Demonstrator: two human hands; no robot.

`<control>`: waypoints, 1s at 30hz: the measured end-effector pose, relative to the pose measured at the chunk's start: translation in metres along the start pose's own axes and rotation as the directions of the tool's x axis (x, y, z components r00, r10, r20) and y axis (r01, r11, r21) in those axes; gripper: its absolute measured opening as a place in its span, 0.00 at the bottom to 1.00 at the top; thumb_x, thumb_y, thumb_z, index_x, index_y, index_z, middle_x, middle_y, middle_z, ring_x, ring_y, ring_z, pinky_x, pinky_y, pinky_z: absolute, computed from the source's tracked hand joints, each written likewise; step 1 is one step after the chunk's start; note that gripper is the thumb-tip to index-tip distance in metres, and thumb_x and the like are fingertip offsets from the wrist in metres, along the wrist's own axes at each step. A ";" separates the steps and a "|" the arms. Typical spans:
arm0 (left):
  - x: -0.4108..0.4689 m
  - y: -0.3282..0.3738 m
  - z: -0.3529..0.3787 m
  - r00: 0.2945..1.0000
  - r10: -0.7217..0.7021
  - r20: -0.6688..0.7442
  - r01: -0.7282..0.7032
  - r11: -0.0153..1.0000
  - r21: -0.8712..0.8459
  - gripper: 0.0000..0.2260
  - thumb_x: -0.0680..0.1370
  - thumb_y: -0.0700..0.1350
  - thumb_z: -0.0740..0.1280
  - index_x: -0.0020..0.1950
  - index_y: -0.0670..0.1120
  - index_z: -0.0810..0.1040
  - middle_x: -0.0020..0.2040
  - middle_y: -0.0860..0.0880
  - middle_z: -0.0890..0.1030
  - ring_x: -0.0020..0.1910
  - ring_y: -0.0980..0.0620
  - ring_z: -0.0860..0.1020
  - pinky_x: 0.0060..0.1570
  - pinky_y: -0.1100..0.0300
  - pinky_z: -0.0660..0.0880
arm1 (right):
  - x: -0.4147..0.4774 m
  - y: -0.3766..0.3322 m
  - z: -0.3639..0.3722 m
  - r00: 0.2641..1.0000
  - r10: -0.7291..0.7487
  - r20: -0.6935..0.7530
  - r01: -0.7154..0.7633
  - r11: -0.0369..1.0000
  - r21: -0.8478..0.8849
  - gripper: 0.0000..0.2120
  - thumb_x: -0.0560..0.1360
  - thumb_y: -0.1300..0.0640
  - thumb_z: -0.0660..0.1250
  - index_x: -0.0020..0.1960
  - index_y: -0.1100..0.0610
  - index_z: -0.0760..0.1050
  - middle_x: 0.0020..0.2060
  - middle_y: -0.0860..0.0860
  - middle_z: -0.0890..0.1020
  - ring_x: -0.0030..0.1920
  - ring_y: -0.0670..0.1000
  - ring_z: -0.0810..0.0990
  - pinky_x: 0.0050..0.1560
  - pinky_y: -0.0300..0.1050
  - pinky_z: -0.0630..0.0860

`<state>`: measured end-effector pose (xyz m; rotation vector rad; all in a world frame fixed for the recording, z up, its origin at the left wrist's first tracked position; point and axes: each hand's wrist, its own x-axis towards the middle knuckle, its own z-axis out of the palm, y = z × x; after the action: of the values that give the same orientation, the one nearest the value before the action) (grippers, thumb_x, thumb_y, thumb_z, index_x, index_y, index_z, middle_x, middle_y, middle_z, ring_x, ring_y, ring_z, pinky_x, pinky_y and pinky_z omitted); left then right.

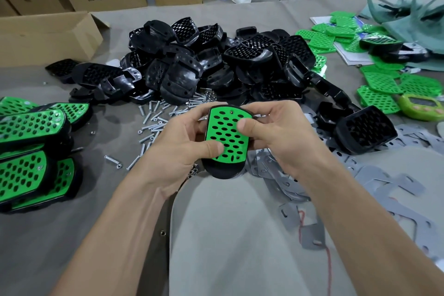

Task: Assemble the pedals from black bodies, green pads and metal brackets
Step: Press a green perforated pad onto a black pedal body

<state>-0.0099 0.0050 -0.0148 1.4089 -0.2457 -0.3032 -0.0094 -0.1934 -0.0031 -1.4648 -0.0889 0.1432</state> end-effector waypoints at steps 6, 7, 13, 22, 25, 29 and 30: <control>0.000 -0.009 0.001 0.992 0.080 -0.102 -0.053 0.968 0.246 0.31 0.65 0.30 0.71 0.66 0.50 0.77 0.50 0.46 0.87 0.48 0.49 0.85 0.46 0.55 0.83 | 0.005 0.010 0.001 0.998 -0.062 -0.004 0.060 0.977 -0.203 0.12 0.74 0.64 0.75 0.53 0.51 0.81 0.41 0.52 0.88 0.43 0.52 0.88 0.44 0.48 0.82; -0.001 -0.009 0.001 0.989 0.100 -0.113 -0.066 0.960 0.272 0.30 0.66 0.31 0.72 0.65 0.51 0.77 0.50 0.47 0.87 0.47 0.49 0.86 0.45 0.56 0.83 | 0.005 0.010 0.001 0.997 -0.072 0.007 0.072 0.973 -0.219 0.12 0.73 0.62 0.75 0.53 0.50 0.81 0.42 0.51 0.88 0.44 0.52 0.88 0.44 0.47 0.82; -0.009 -0.011 -0.002 0.979 0.171 -0.115 -0.105 0.893 0.438 0.30 0.68 0.38 0.75 0.69 0.52 0.75 0.51 0.50 0.87 0.50 0.50 0.86 0.50 0.56 0.82 | 0.008 0.004 -0.002 0.992 -0.017 0.129 0.051 0.963 -0.265 0.20 0.73 0.71 0.73 0.57 0.49 0.79 0.45 0.54 0.88 0.46 0.52 0.88 0.47 0.47 0.84; -0.021 0.002 -0.009 0.989 0.131 -0.066 -0.062 0.781 0.622 0.34 0.65 0.44 0.78 0.58 0.77 0.69 0.50 0.61 0.86 0.47 0.56 0.86 0.51 0.49 0.83 | 0.002 0.000 0.001 0.963 0.023 0.270 0.105 0.886 -0.452 0.29 0.68 0.75 0.73 0.61 0.50 0.74 0.51 0.52 0.85 0.49 0.54 0.87 0.52 0.59 0.84; -0.020 0.005 -0.013 0.993 0.118 -0.001 -0.092 0.782 0.616 0.35 0.65 0.41 0.78 0.55 0.76 0.69 0.49 0.61 0.86 0.46 0.55 0.86 0.47 0.51 0.84 | 0.001 0.000 0.004 0.954 0.019 0.299 0.156 0.821 -0.549 0.30 0.65 0.71 0.75 0.59 0.46 0.72 0.49 0.49 0.84 0.47 0.52 0.87 0.50 0.60 0.84; -0.020 0.004 -0.017 0.991 0.133 0.018 -0.113 0.753 0.648 0.39 0.66 0.35 0.80 0.54 0.76 0.67 0.48 0.63 0.84 0.45 0.58 0.85 0.44 0.60 0.82 | 0.001 0.000 0.005 0.964 -0.001 0.267 0.162 0.799 -0.579 0.30 0.62 0.70 0.76 0.53 0.42 0.73 0.45 0.48 0.84 0.44 0.51 0.87 0.46 0.60 0.84; -0.019 0.003 -0.017 0.990 0.139 0.014 -0.115 0.750 0.651 0.40 0.67 0.34 0.80 0.53 0.76 0.68 0.48 0.63 0.85 0.45 0.57 0.85 0.44 0.60 0.82 | 0.000 0.000 0.006 0.968 -0.005 0.251 0.150 0.815 -0.559 0.29 0.61 0.71 0.76 0.51 0.42 0.73 0.44 0.49 0.84 0.44 0.53 0.87 0.44 0.60 0.84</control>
<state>-0.0220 0.0276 -0.0139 2.0811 -0.4469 -0.0706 -0.0098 -0.1876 -0.0029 -2.0459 -0.4217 0.2406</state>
